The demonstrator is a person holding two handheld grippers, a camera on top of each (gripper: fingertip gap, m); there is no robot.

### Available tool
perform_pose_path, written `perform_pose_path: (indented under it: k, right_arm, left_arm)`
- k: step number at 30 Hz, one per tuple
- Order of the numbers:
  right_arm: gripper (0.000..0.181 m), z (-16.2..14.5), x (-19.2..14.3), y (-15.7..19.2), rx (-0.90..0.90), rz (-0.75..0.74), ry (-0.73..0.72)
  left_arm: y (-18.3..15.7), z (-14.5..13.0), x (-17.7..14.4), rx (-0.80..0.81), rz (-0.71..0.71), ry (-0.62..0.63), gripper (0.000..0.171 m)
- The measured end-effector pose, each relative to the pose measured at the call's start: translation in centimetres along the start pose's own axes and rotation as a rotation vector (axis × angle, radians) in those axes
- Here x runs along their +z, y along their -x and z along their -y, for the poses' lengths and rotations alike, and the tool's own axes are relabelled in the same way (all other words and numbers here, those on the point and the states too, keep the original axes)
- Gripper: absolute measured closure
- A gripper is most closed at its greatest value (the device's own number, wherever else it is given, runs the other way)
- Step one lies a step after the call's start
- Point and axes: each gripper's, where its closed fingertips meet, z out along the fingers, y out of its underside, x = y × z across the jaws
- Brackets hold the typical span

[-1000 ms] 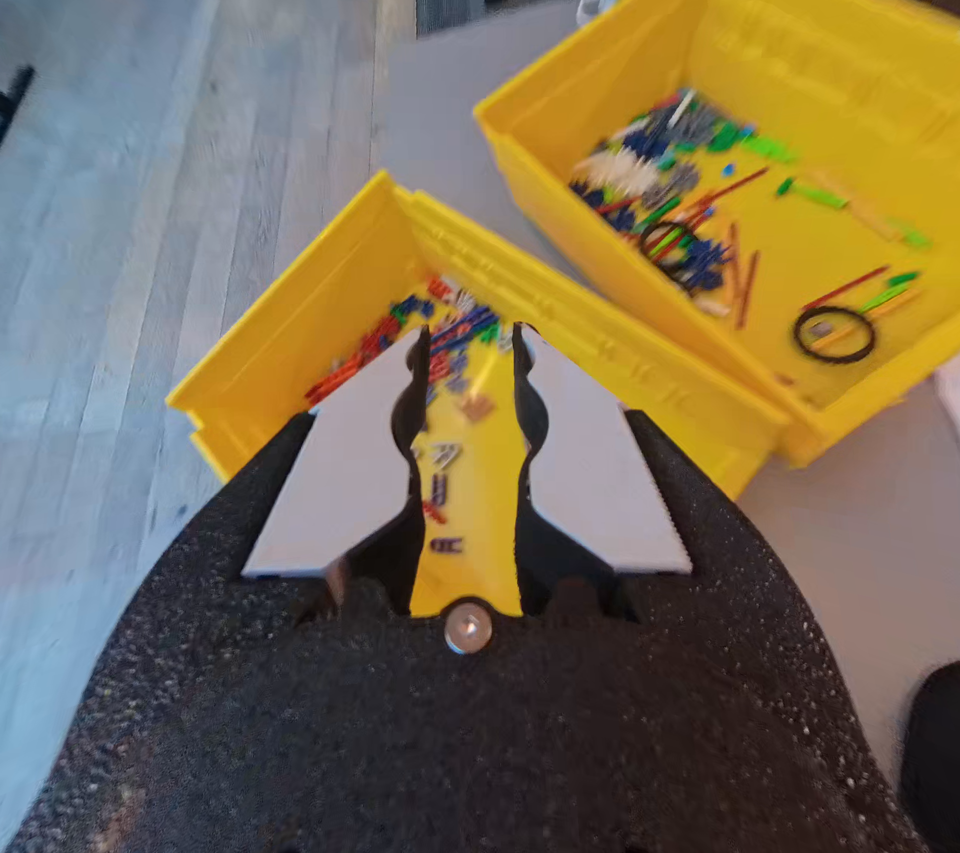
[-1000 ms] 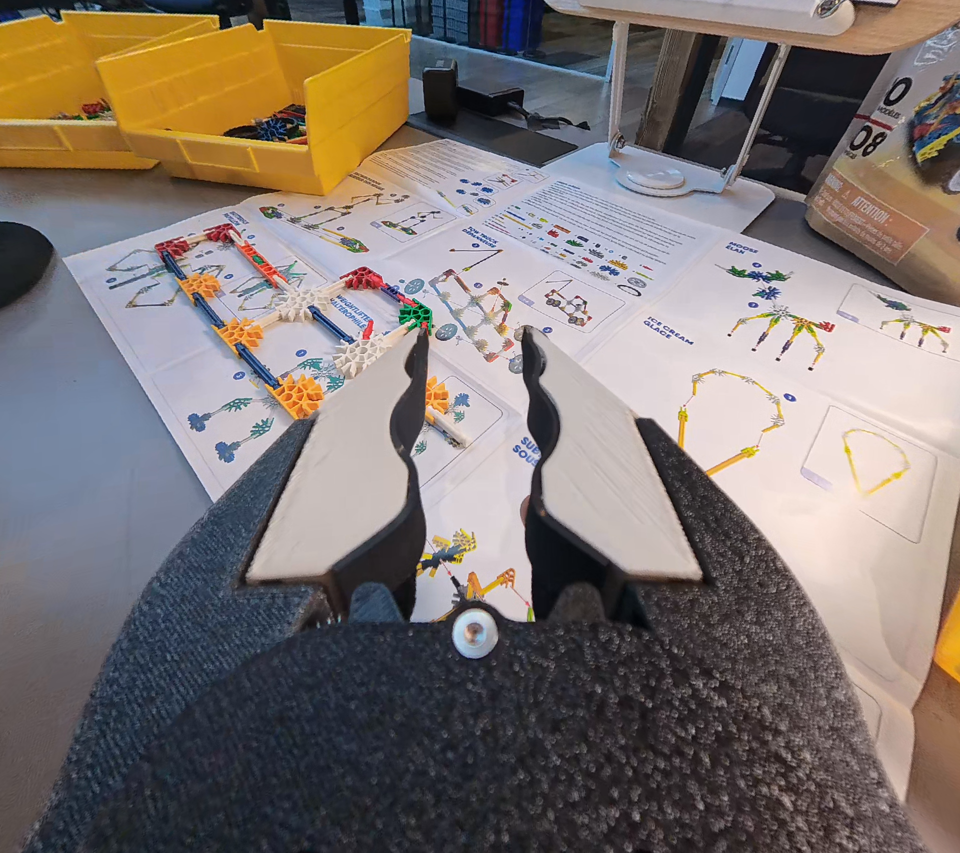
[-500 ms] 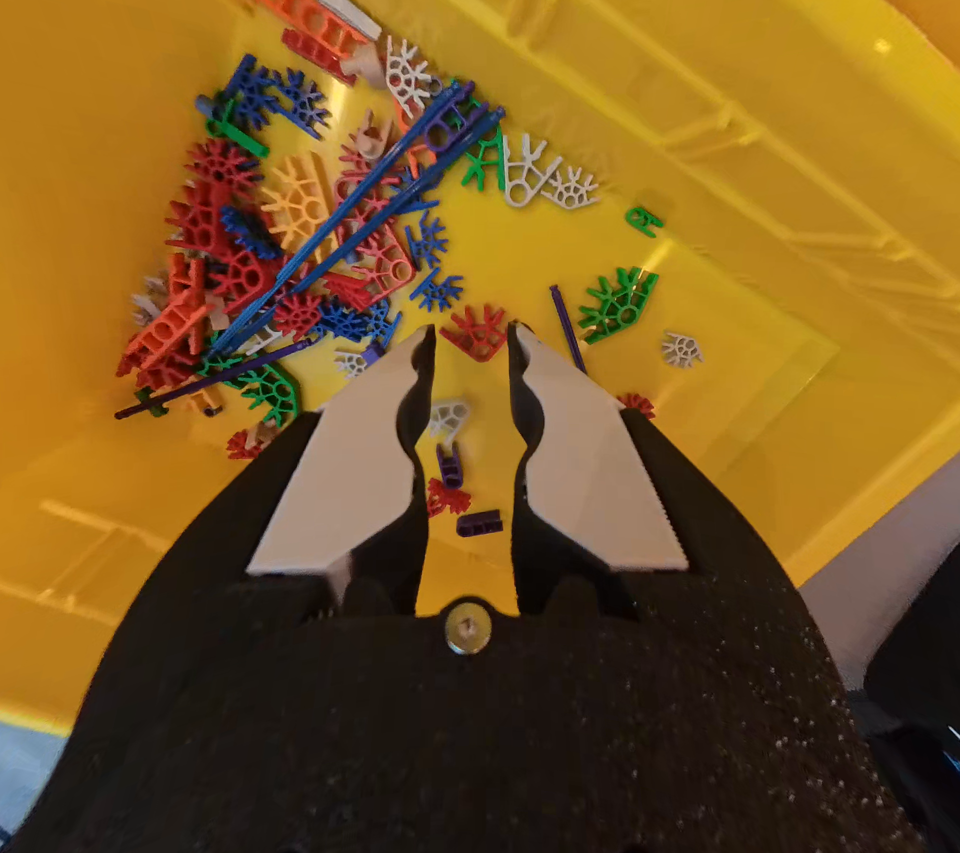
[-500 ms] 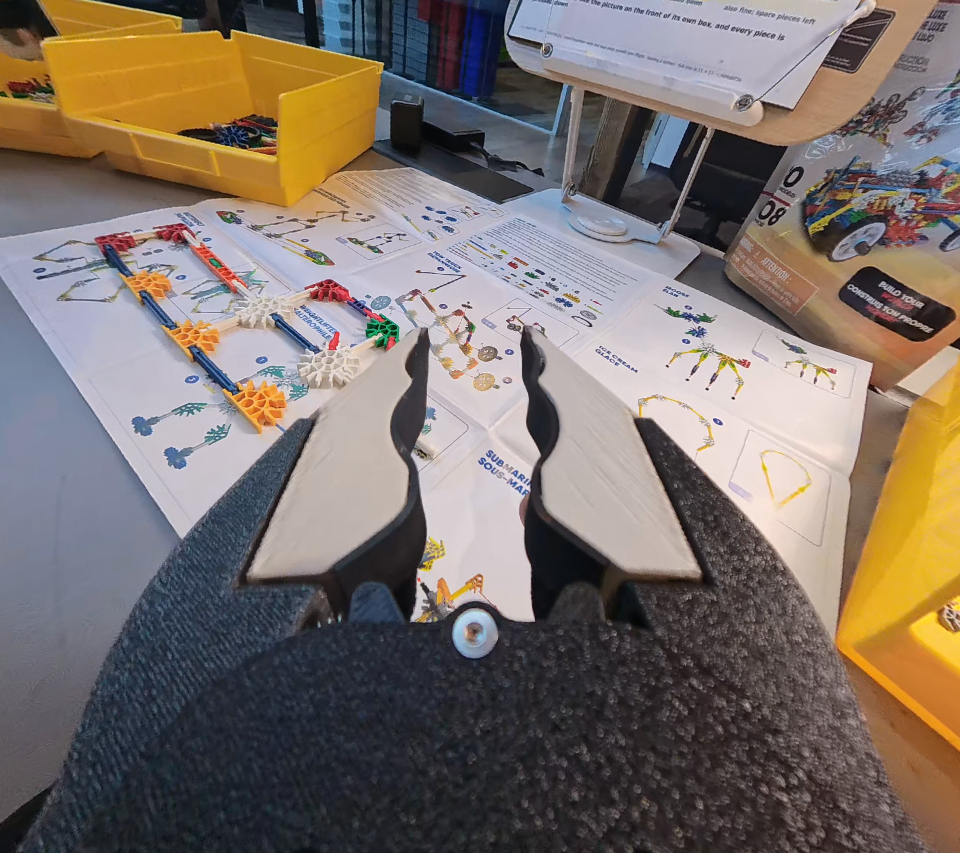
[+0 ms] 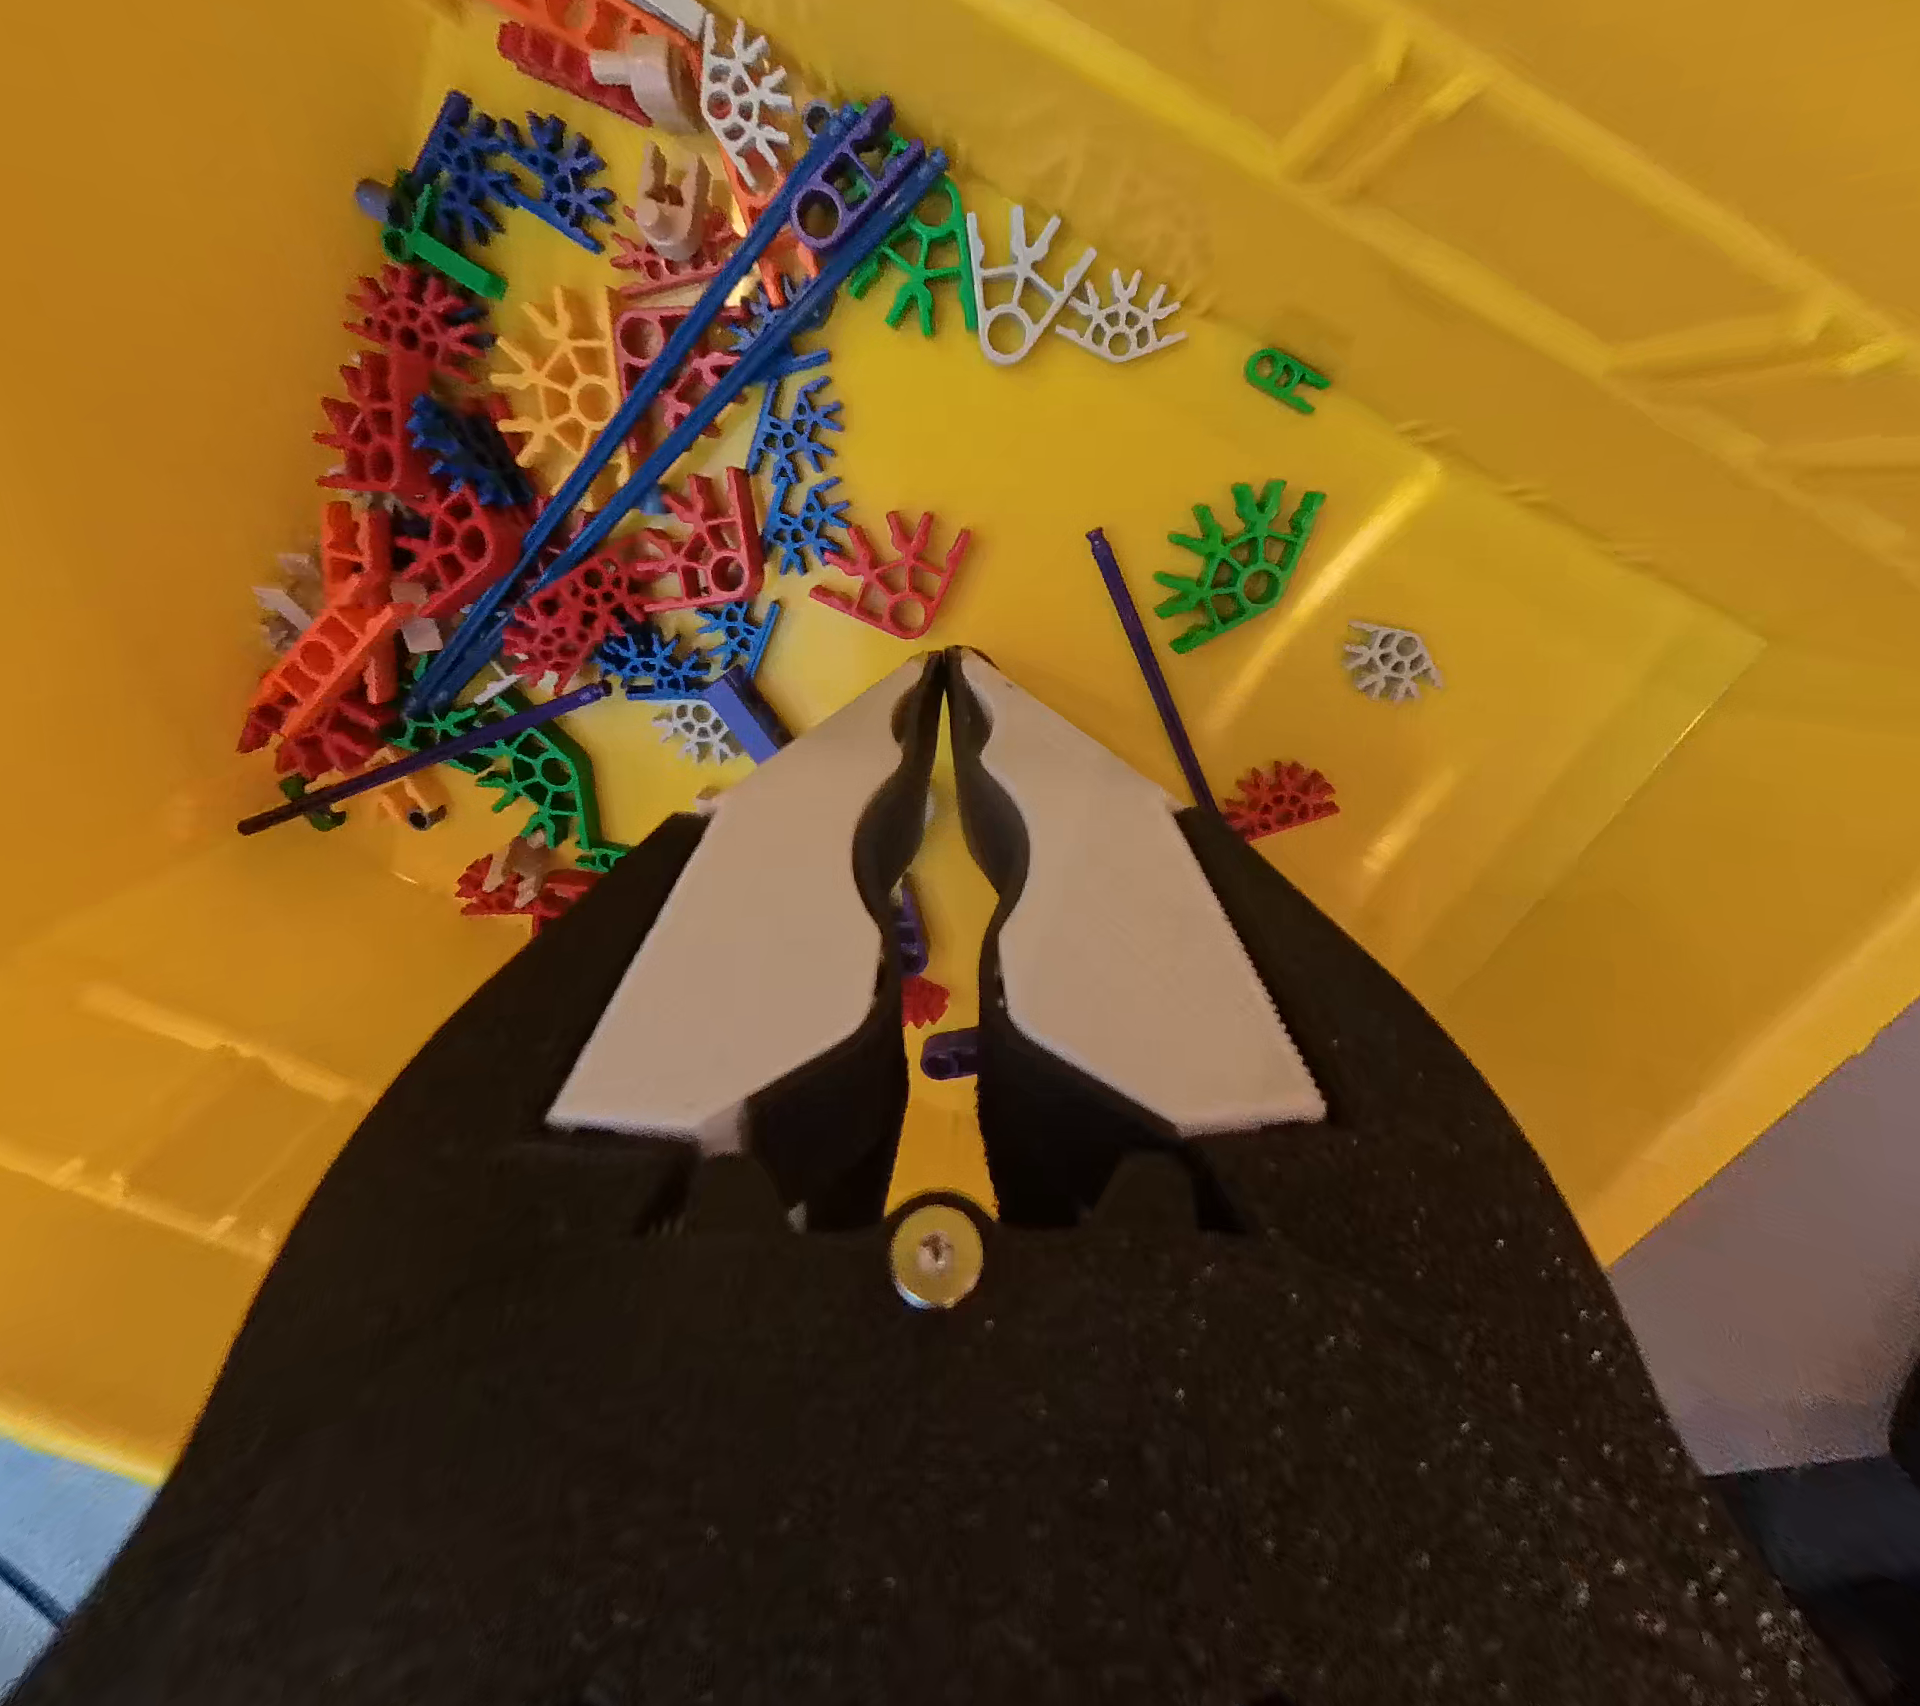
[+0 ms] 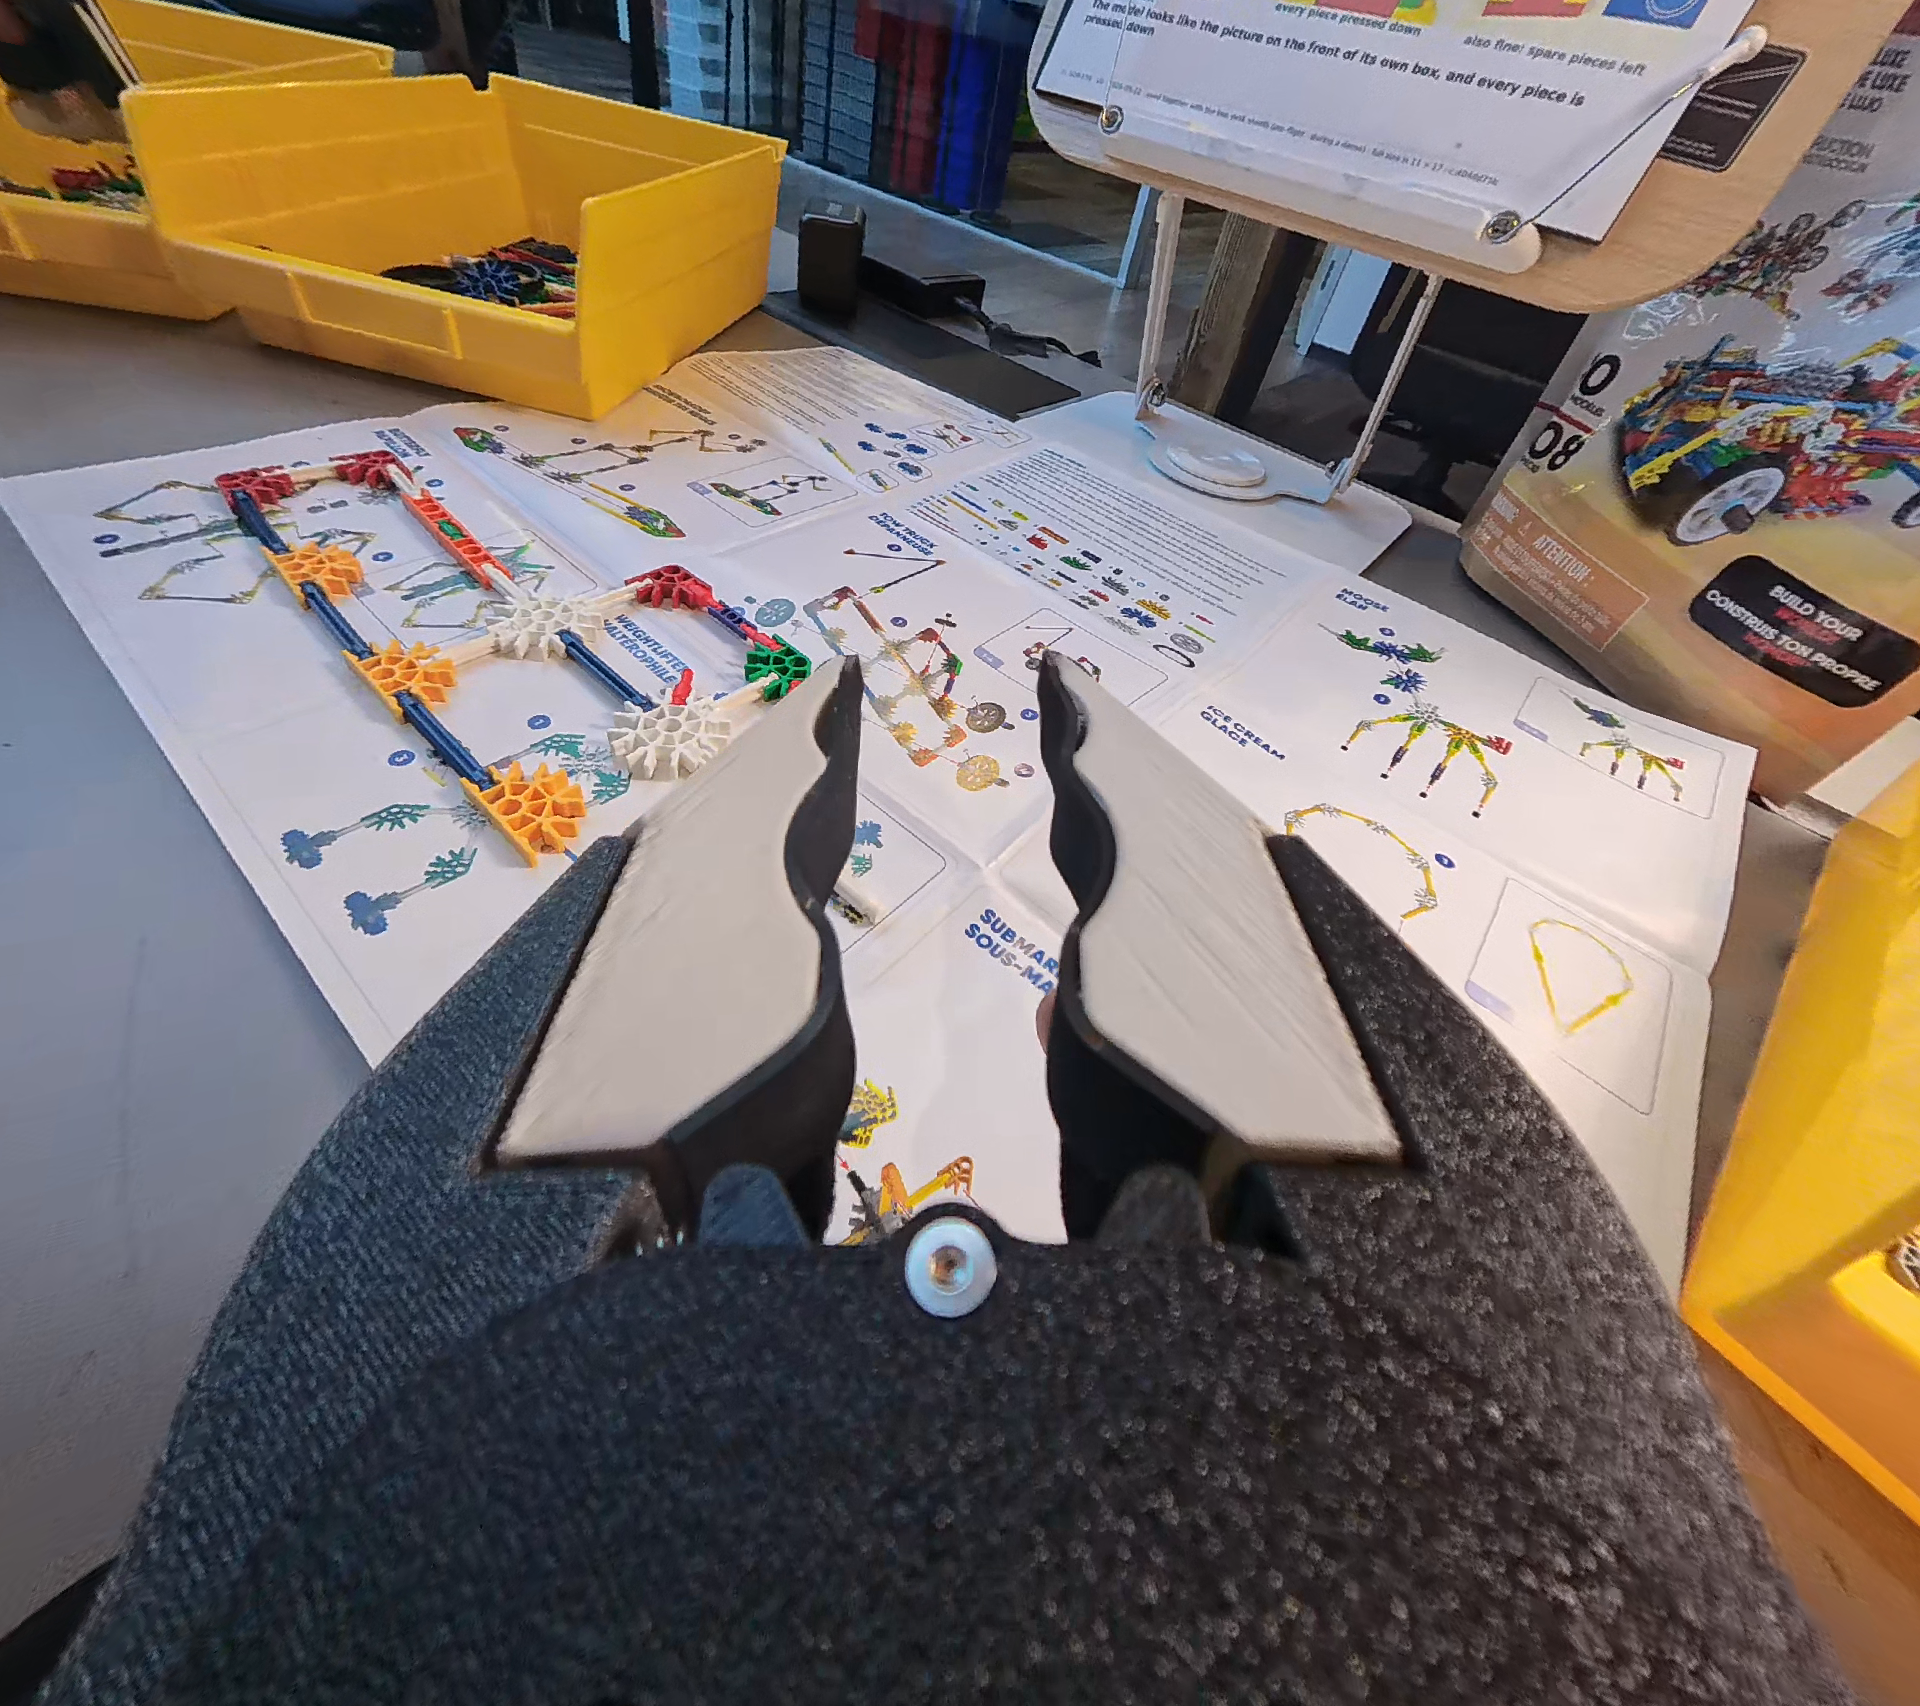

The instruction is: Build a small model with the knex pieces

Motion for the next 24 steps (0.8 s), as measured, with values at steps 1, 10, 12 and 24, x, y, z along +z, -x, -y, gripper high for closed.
perform_pose_path:
  k: [1,10,12,24]
  right_arm:
    - [0.148,0.0,0.0,0.1,-0.002,0.003,0.000]
    - [0.148,0.2,-0.2,0.2,-0.012,0.001,-0.006]
    - [0.148,0.2,-0.3,0.2,-0.012,0.000,-0.006]
    - [0.148,0.3,-0.5,0.0,-0.011,-0.002,-0.009]
  left_arm:
    - [0.1,0.2,-0.2,-0.006,0.007,-0.012,0.171]
    - [1.0,1.8,0.8,-0.107,0.023,-0.051,0.144]
    - [1.0,1.7,0.9,-0.109,0.032,-0.026,0.144]
    - [0.4,-0.2,-0.4,-0.028,0.075,0.053,0.157]
